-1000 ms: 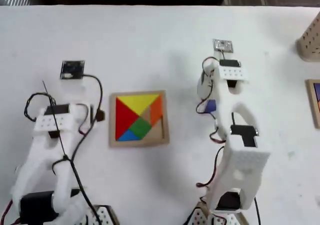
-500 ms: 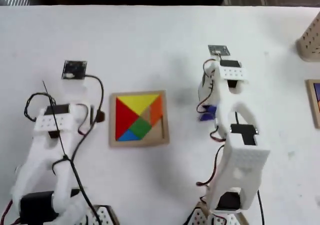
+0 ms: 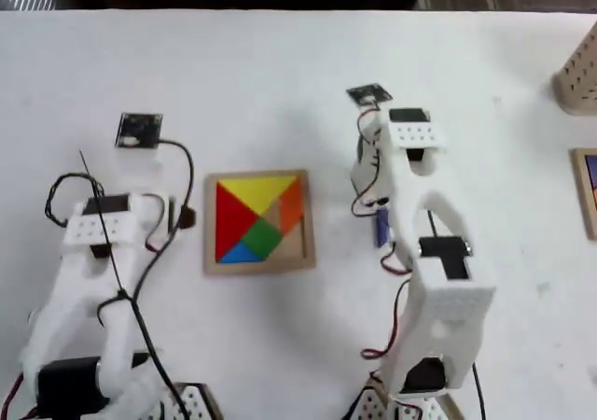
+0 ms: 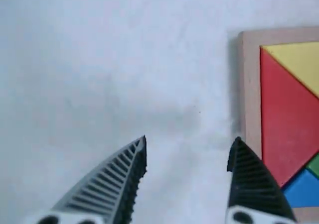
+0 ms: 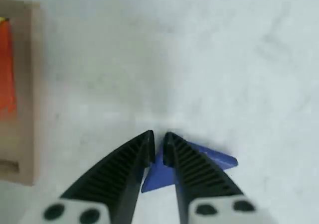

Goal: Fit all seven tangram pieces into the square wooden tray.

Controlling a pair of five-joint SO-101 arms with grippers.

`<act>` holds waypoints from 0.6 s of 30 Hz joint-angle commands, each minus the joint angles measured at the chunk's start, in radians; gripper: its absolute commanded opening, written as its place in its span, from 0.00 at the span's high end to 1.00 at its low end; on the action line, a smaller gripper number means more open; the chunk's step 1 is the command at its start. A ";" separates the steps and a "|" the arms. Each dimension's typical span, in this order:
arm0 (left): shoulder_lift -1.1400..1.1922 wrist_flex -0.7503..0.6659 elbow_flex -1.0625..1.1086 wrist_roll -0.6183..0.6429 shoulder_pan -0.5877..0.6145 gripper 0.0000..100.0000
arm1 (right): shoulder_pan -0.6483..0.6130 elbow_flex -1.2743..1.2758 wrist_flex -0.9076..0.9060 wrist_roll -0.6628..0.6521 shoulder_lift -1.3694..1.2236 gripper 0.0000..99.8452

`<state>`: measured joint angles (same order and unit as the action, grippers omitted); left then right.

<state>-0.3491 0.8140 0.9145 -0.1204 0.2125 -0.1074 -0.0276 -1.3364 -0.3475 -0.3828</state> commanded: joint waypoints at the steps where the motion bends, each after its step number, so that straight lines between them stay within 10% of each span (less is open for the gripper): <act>1: -0.028 -0.021 -0.006 -0.009 -0.002 0.73 | 0.007 0.044 -0.035 -0.026 0.145 0.95; 9: -0.028 -0.021 -0.006 -0.011 -0.004 0.73 | 0.045 0.358 0.097 0.324 0.349 0.73; 18: -0.028 -0.021 -0.005 -0.011 -0.016 0.73 | -0.038 0.451 0.202 0.775 0.302 0.79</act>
<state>-0.3491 0.8140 0.9145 -0.1204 0.2125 -0.1227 0.4342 -1.1477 0.3475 -0.0821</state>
